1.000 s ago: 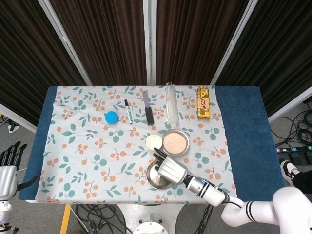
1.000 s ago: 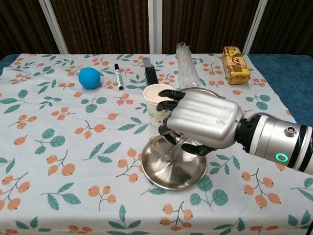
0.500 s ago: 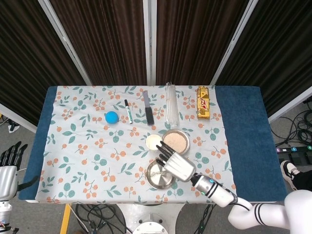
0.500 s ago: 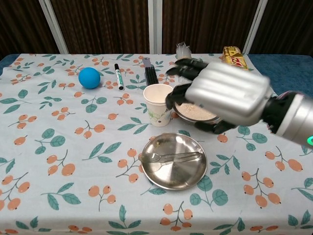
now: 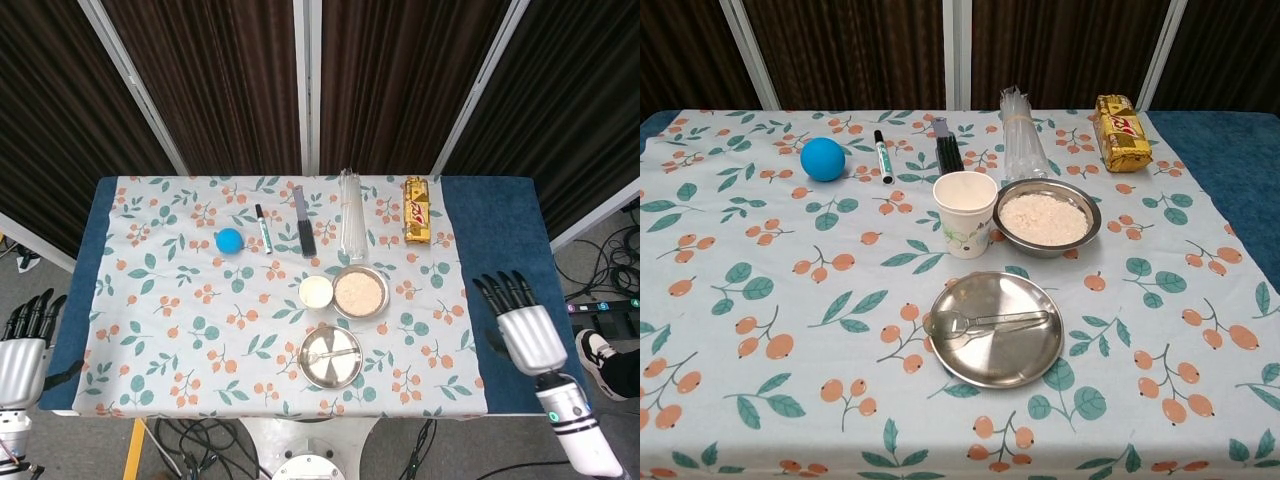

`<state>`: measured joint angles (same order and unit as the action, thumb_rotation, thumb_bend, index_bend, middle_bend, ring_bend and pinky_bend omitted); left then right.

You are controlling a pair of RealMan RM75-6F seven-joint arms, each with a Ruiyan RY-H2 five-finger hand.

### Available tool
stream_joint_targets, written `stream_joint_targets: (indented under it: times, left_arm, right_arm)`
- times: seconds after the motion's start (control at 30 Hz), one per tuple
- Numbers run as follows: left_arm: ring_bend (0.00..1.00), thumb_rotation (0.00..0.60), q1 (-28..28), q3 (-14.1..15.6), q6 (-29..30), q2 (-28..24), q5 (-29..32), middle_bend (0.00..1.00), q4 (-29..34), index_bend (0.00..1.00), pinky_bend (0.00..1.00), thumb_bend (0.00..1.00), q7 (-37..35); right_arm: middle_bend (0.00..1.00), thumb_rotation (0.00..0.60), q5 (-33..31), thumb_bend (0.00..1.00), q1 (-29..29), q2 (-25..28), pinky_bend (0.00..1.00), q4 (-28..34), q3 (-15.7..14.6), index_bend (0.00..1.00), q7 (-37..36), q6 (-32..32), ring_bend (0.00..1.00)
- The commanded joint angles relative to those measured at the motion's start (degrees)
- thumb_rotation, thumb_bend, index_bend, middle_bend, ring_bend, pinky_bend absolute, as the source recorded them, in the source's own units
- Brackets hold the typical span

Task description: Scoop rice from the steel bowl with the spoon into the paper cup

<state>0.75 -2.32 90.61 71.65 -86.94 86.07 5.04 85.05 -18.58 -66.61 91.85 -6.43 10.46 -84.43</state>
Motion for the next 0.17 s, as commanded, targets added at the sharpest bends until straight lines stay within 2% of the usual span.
stream_joint_targets:
  times: [0.03, 0.17]
  left_arm:
    - [0.08, 0.600, -0.34, 0.55, 0.30, -0.02, -0.33, 0.13, 1.23, 0.13, 0.12, 0.05, 2.59]
    - [0.08, 0.600, -0.23, 0.99, -0.79, -0.62, 0.02, 0.13, 2.49, 0.13, 0.12, 0.05, 3.68]
  right_arm:
    - [0.05, 0.600, -0.25, 0.27, 5.86, 1.12, 0.00, -3.03, -0.78, 0.00, -7.79, -5.13, 0.00]
    - [0.05, 0.600, 0.97, 0.27, 7.53, 0.20, 0.00, -5.00, 0.08, 0.00, -9.49, -6.70, 0.00]
